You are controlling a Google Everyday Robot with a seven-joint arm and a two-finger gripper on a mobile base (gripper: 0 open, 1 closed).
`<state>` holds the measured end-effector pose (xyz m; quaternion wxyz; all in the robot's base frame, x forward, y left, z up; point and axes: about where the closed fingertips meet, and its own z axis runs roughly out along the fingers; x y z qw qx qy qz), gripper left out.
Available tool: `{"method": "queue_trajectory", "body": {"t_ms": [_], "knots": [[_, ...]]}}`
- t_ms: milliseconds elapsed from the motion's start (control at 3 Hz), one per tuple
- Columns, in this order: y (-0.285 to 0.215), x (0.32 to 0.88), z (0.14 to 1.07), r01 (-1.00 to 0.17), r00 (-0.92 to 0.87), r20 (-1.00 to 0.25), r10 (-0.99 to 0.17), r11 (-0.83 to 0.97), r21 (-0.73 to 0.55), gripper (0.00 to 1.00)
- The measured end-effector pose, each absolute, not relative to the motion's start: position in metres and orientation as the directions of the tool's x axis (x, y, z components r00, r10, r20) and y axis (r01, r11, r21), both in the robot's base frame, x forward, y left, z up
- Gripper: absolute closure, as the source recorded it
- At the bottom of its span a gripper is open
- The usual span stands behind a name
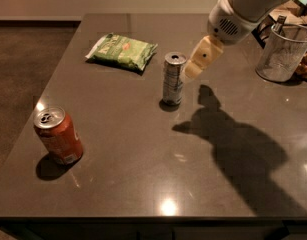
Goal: Knock redbull can over
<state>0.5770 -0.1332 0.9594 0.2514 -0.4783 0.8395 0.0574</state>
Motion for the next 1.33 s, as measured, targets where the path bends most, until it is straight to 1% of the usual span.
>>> {"method": "queue_trajectory", "body": {"t_ms": [333,1000,1333], "knots": [[-0.115,0.592,0.945,-0.818,-0.417,-0.55,-0.724,0.563,-0.12,0.0],[-0.069,0.598,0.934,-0.858,-0.36,-0.643,-0.676,0.511,-0.058,0.0],[-0.062,0.601,0.933,-0.857,-0.36,-0.666,-0.654,0.514,-0.041,0.18]]}}
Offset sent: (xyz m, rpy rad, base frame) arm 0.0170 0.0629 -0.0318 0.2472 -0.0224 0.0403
